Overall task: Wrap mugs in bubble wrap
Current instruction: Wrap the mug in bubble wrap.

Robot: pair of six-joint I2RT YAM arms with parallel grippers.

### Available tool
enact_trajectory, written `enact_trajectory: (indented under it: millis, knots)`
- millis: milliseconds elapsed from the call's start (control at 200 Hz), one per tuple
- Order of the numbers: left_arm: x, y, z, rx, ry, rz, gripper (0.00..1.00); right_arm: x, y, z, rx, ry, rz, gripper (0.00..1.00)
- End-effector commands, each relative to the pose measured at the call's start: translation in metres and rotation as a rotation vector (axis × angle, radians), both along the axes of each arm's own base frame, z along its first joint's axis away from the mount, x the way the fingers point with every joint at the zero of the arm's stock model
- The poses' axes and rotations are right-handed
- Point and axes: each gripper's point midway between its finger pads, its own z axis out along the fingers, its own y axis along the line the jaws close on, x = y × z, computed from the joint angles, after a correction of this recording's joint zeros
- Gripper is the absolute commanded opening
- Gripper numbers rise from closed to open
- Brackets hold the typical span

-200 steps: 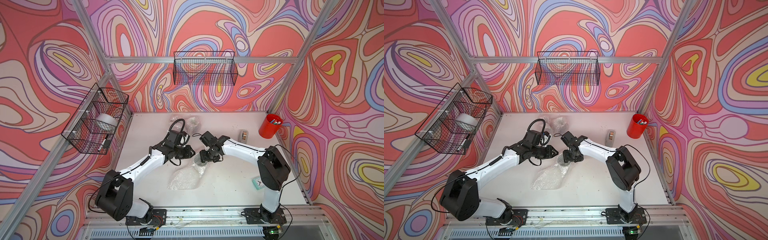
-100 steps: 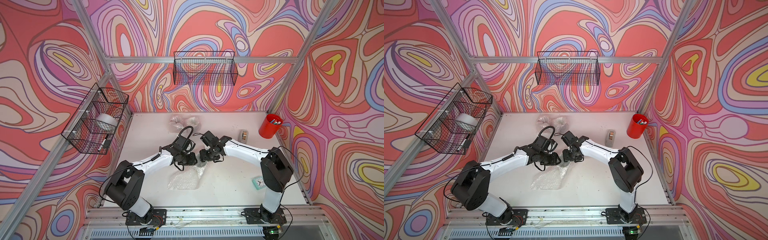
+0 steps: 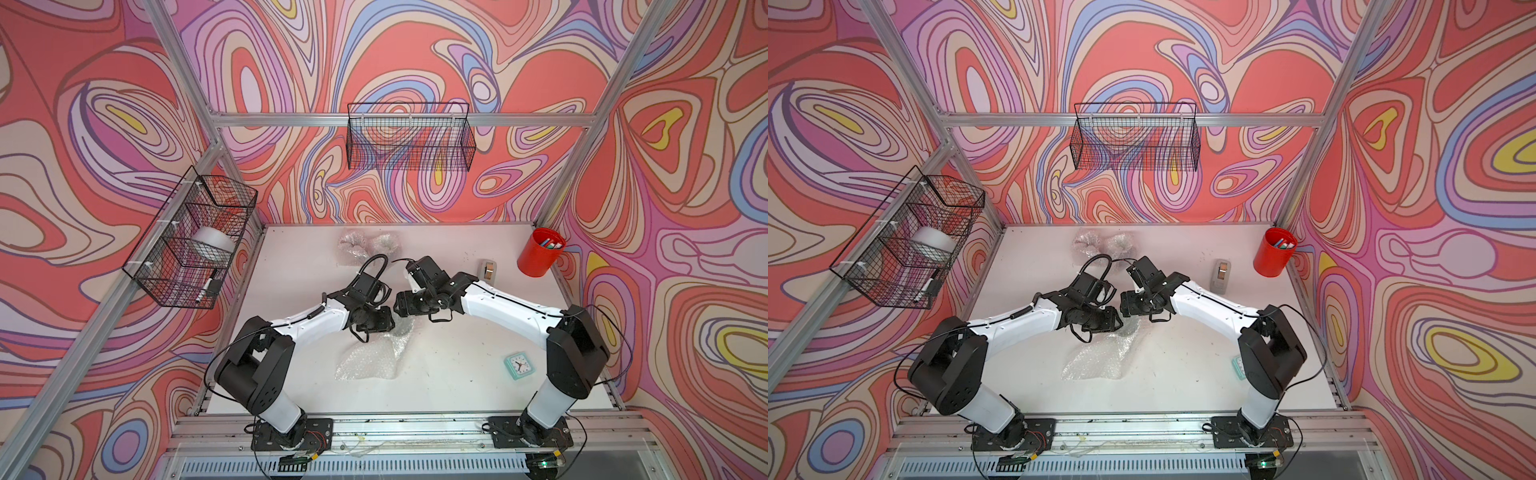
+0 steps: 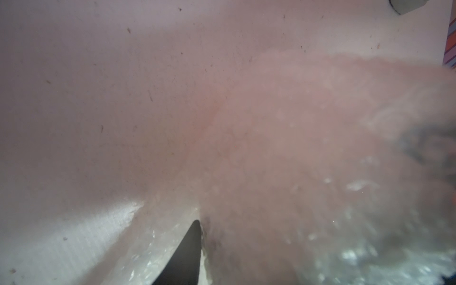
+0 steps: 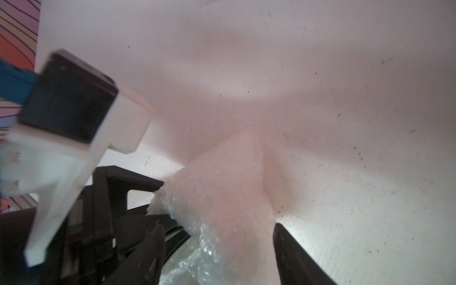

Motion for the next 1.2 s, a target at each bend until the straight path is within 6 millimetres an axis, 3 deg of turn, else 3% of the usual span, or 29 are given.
enact_trajectory:
  millis: [0, 120, 351, 511, 866, 1047, 1197]
  knots:
    - [-0.008, 0.004, -0.010, 0.039, 0.044, 0.004, 0.41, 0.001, 0.006, -0.017, -0.010, 0.036, 0.024, 0.72]
    - [-0.005, 0.002, -0.005, 0.026, 0.034, 0.008, 0.42, 0.001, 0.006, -0.031, -0.028, 0.053, 0.025, 0.72]
    - [-0.007, 0.003, 0.019, -0.001, 0.006, 0.018, 0.44, 0.003, -0.016, -0.055, -0.148, 0.070, -0.045, 0.68]
    - [-0.016, 0.003, 0.036, -0.024, -0.009, 0.023, 0.45, 0.003, -0.016, -0.056, -0.141, 0.072, -0.063, 0.66]
    - [-0.047, -0.001, 0.034, -0.024, 0.016, 0.019, 0.23, 0.005, -0.014, -0.058, -0.137, 0.079, -0.075, 0.65]
    - [-0.060, -0.011, 0.035, -0.057, 0.020, -0.009, 0.21, 0.003, -0.016, -0.063, -0.147, 0.089, -0.083, 0.65]
    - [-0.069, -0.021, 0.048, -0.133, 0.000, -0.054, 0.24, 0.002, -0.019, -0.065, -0.154, 0.090, -0.089, 0.65]
